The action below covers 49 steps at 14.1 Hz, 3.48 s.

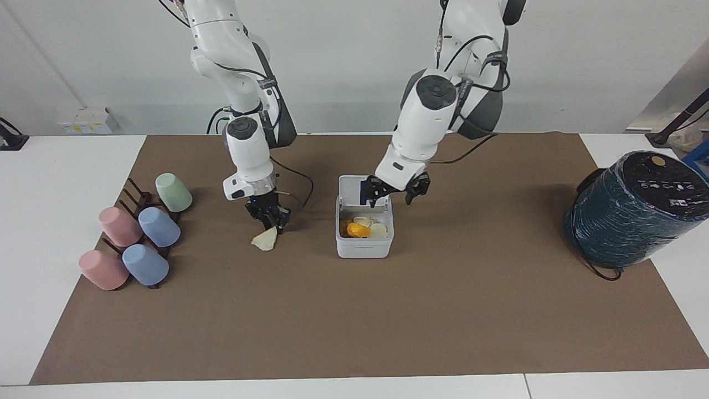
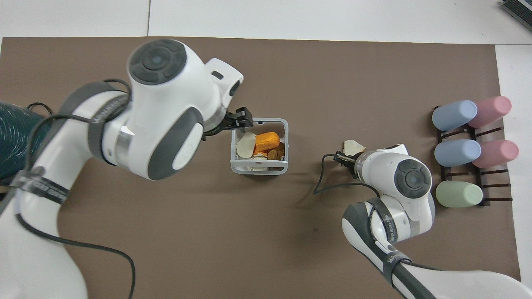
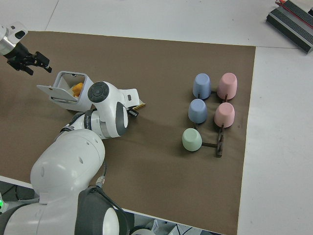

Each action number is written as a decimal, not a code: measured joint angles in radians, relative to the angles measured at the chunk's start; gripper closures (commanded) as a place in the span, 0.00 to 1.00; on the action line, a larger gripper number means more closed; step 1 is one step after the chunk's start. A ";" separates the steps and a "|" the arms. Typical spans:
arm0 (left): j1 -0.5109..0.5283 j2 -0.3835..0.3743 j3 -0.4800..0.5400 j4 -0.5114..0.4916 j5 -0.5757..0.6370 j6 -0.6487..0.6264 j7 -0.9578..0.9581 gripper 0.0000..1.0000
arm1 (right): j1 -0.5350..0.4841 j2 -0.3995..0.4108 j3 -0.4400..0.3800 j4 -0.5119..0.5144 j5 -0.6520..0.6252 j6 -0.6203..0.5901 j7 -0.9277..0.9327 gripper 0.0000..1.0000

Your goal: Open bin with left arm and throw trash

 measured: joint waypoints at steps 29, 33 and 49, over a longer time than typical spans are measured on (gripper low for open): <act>0.384 -0.340 -0.042 -0.200 0.098 -0.042 0.475 0.00 | 0.308 0.042 0.022 0.448 0.063 -0.224 0.286 0.00; 0.384 -0.340 -0.041 -0.200 0.098 -0.042 0.475 0.00 | 0.308 0.042 0.028 0.449 0.074 -0.223 0.287 0.00; 0.394 -0.268 -0.037 -0.121 0.112 -0.103 0.476 0.00 | -0.088 -0.208 0.017 0.464 0.071 -0.733 -0.267 0.00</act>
